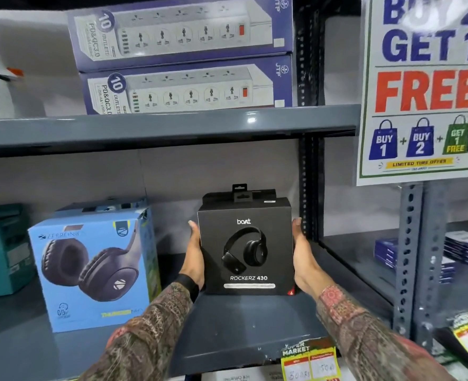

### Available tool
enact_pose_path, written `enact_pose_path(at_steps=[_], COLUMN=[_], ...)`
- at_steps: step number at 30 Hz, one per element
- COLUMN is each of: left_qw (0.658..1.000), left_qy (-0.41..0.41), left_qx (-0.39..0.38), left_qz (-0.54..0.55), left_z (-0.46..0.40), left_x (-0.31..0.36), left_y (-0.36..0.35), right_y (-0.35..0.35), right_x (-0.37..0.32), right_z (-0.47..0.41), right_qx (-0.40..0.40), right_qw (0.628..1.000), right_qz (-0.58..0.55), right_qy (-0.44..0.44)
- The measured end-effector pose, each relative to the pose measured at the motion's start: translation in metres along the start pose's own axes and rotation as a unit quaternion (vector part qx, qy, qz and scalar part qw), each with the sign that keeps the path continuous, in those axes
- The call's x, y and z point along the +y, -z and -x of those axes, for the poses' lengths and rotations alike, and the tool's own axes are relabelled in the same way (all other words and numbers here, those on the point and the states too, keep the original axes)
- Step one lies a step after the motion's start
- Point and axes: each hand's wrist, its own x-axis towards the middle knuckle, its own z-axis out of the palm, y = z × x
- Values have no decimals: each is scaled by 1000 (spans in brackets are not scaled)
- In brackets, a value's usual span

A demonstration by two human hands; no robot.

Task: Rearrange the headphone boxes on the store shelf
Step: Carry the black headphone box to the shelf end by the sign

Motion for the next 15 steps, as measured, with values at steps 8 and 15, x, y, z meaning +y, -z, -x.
enact_pose_path(at_steps=[8,15], left_qw=[1000,999], left_qy=[10,30], left_qx=[-5,8], left_qz=[2,9], left_z=[1,4], left_x=[-6,-20], left_y=[-1,-10], right_y=[6,23], right_x=[0,-3], right_z=[-22,-40], right_qx=[8,41], right_qw=[999,999], right_qz=[30,3], right_qy=[-16,-14])
